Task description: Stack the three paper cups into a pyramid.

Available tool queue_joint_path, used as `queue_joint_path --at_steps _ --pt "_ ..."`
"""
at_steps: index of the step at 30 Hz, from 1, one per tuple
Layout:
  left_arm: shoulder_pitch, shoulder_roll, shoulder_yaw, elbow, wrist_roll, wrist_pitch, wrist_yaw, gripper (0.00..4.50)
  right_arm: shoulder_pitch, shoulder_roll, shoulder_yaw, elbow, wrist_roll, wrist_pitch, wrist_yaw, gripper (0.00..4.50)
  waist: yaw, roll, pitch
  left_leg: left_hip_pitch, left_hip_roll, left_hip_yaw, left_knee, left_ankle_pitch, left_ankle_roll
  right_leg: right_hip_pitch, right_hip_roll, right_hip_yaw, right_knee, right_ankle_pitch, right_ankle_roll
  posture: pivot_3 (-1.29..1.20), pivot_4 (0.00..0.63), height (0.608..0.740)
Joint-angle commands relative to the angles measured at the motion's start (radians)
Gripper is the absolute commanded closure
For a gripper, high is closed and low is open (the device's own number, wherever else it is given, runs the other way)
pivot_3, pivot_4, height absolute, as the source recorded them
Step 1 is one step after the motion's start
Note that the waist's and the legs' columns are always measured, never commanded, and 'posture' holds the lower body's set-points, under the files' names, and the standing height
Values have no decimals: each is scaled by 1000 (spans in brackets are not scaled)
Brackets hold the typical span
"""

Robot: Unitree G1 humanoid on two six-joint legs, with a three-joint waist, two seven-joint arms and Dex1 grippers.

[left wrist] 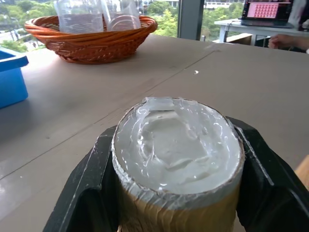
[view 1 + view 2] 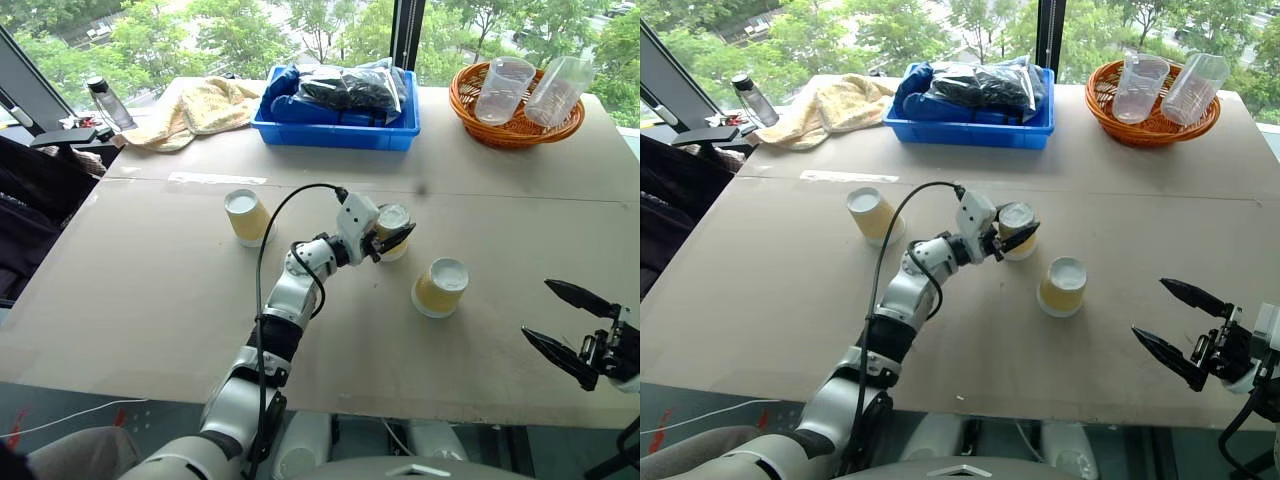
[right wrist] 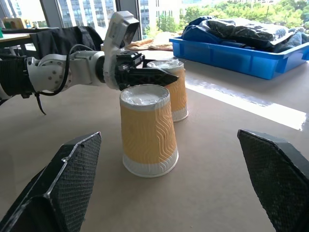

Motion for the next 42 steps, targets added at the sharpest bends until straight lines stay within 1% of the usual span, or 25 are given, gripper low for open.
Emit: queue_joint_path --at_steps 1,3,5,7,14,22,24,26,27,28,32,36,38,42 --pt "62 92 -37 -220 -74 103 -135 2246 -7 -6 -15 10 1 -24 28 0 -1 0 0 0 0 0 0 0 0 0 0 0 0 0 0 0 150 740" --pt "96 148 -49 -302 -97 157 -178 2246 -14 -8 -16 21 1 -25 34 0 2 1 0 0 0 0 0 0 0 0 0 0 0 0 0 0 150 740" --pt "117 176 -56 -353 -119 195 -201 2246 -20 -9 -14 24 1 -25 36 0 4 1 0 0 0 0 0 0 0 0 0 0 1 0 0 0 150 740" --pt "126 178 -61 -368 -120 204 -200 2246 -24 -7 -9 22 -1 -25 33 0 8 1 0 0 0 -1 2 0 0 1 0 -1 1 0 0 0 150 740" --pt "120 111 -103 -338 -71 158 -155 2246 -14 3 6 -17 -1 -17 8 0 5 1 0 0 0 -1 2 0 1 1 0 -1 1 1 1 0 150 740" --pt "122 137 -108 -318 -49 140 -159 2246 -13 4 9 -34 -4 -9 -10 0 3 1 0 0 0 -1 2 0 1 1 0 0 1 1 1 0 150 740" --pt "121 139 -109 -312 -56 140 -165 1233 -21 4 13 -31 -6 -8 -12 0 4 1 0 0 0 -1 2 0 1 1 0 0 1 1 1 0 150 740" --pt "122 134 -110 -311 -59 132 -163 713 -26 4 15 -29 -7 -7 -13 0 4 1 0 0 0 -1 2 0 1 1 0 0 1 1 1 0 150 740" --pt "122 131 -109 -308 -58 128 -160 540 -28 4 16 -28 -7 -7 -13 0 4 1 0 0 0 -1 2 0 1 1 0 0 1 1 1 0 150 740" --pt "124 126 -107 -309 -61 127 -158 74 -29 4 17 -27 -8 -8 -14 0 4 1 0 0 0 -1 2 0 1 1 0 0 1 1 1 0 150 740" --pt "142 117 -92 -335 -82 120 -150 30 -31 4 22 -30 -9 -6 -14 0 4 1 0 0 0 -1 2 0 1 1 0 0 1 1 1 0 150 740" --pt "151 153 -55 -415 -115 156 -147 30 -48 2 46 -39 -10 11 -16 0 1 1 0 0 0 -1 2 0 1 1 0 0 1 1 1 0 150 740" --pt "145 175 -39 -484 -132 193 -134 30 -61 1 66 -38 -21 20 -25 0 1 1 0 0 0 -1 2 0 0 1 0 0 1 1 1 0 150 740" --pt "121 190 9 -634 -226 308 -95 30 -119 9 124 -24 -83 25 -83 0 3 1 0 0 0 -1 3 0 1 1 0 0 1 1 1 0 150 740"
